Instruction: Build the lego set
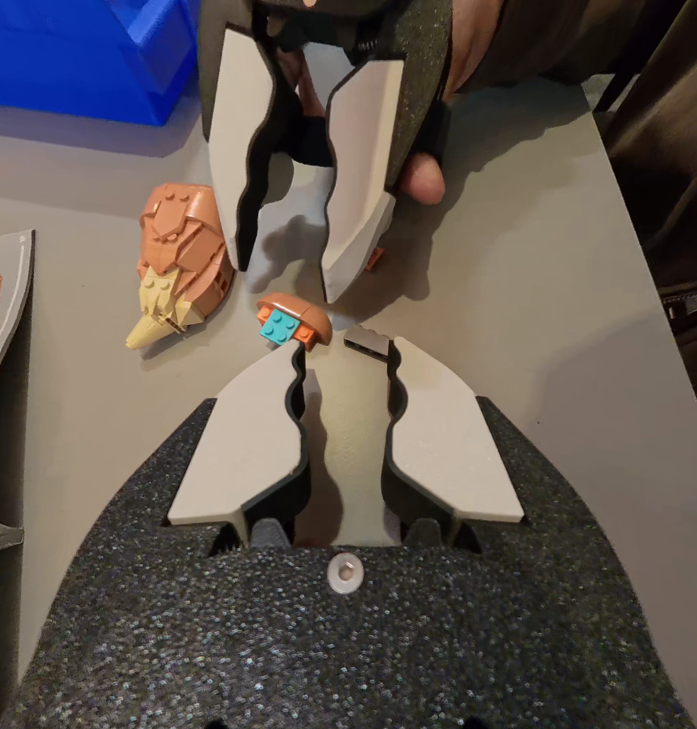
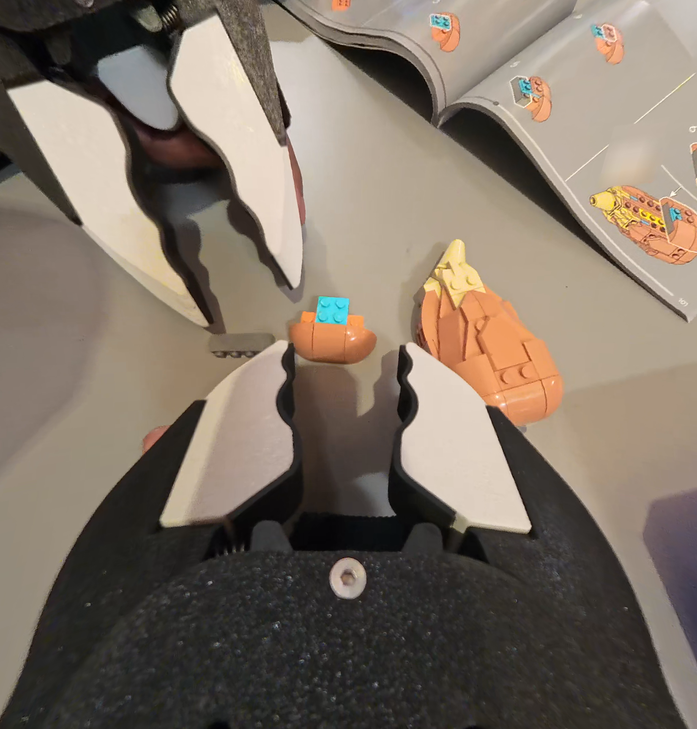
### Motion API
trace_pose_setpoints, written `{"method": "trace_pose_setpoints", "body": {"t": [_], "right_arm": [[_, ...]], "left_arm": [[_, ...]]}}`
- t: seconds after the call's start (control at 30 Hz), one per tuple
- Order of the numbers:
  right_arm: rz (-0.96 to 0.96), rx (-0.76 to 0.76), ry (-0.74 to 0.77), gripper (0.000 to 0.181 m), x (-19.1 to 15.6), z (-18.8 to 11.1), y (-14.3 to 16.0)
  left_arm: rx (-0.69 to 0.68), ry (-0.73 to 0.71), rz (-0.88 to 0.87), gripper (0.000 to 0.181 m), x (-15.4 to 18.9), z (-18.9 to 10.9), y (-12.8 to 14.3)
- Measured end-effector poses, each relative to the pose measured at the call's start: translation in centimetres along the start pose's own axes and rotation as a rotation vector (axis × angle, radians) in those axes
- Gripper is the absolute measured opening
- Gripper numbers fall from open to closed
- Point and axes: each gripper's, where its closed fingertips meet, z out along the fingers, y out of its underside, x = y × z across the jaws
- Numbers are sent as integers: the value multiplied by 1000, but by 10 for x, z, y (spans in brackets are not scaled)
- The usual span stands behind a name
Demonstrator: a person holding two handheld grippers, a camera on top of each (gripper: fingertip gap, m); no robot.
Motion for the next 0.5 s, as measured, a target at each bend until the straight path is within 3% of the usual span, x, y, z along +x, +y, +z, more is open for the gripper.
{"method": "trace_pose_setpoints", "body": {"t": [0.5], "right_arm": [[-20,-58,-18,43,-4,11,4]], "left_arm": [[-69,23,87,39,7,13,2]]}}
